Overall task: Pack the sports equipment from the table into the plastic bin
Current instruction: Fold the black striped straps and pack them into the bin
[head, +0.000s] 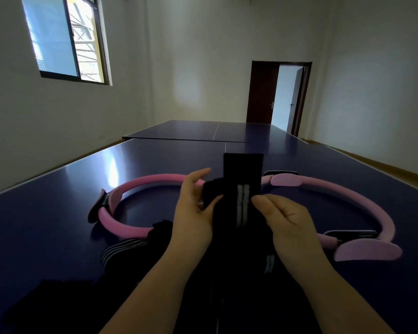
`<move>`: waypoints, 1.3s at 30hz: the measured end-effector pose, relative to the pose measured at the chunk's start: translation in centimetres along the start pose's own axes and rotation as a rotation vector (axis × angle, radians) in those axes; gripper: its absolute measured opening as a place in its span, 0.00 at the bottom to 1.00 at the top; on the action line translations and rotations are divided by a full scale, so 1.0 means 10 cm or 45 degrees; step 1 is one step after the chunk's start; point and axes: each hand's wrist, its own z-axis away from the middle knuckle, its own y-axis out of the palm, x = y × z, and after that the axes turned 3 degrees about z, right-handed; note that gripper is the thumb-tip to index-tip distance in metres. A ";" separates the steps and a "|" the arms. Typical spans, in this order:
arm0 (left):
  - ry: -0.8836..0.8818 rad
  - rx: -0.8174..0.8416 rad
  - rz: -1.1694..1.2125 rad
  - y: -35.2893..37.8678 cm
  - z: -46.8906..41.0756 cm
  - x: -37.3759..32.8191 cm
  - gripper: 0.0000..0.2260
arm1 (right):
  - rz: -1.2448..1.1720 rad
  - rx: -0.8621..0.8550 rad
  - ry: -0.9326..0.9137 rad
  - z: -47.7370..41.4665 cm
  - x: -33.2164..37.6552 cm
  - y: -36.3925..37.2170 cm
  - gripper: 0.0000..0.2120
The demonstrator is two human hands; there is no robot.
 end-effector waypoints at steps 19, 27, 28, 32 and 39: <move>0.789 0.100 -0.681 -0.02 0.06 -0.04 0.14 | -0.235 -0.227 0.276 -0.06 -0.02 0.04 0.32; 0.947 0.161 -0.652 0.09 0.16 -0.03 0.09 | -0.864 -0.055 0.425 0.00 -0.08 0.12 0.19; 1.014 0.110 -0.616 0.08 0.15 -0.01 0.12 | -0.851 -0.063 0.394 0.01 -0.07 0.11 0.18; 1.014 0.082 -0.668 0.05 0.08 0.00 0.17 | -0.741 -0.120 0.327 -0.02 -0.02 0.04 0.25; -0.192 0.162 0.204 0.09 0.07 -0.04 0.16 | -0.677 -0.289 0.309 -0.11 -0.03 -0.10 0.25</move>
